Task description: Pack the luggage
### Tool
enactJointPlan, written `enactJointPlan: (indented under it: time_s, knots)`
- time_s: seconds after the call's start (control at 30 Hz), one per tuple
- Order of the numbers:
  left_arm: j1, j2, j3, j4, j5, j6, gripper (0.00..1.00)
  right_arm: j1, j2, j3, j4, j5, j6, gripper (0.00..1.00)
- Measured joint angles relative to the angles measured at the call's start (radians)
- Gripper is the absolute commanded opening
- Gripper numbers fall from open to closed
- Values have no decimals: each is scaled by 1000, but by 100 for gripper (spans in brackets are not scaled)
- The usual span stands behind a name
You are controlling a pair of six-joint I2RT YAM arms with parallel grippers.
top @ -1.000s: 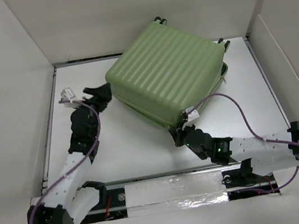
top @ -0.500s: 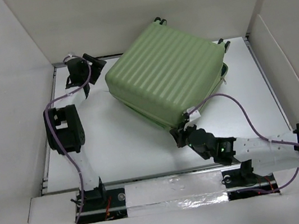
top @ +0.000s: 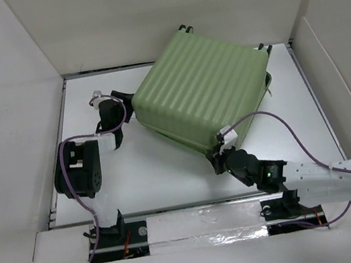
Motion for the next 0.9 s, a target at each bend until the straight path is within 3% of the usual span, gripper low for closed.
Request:
enactJointPlan:
  time_s: [0.13, 0.27, 0.43, 0.63, 0.8, 0.9]
  knots:
    - [-103, -111, -157, 79, -93, -32, 67, -19, 119, 66, 14, 23, -27, 0]
    - [-297, -264, -278, 63, -118, 3, 67, -34, 218, 150, 5, -51, -71, 0]
    - [-534, -472, -345, -48, -190, 102, 67, -41, 237, 201, 2, -225, -158, 0]
    - [-691, -671, -415, -147, -336, 123, 68, -94, 175, 159, 9, -359, -232, 0]
    - [-723, -762, -422, -195, -356, 129, 75, -116, -8, 55, -24, -415, -233, 0]
    - [-638, -770, -404, -196, -351, 142, 77, -148, -168, -11, -79, -448, -211, 0]
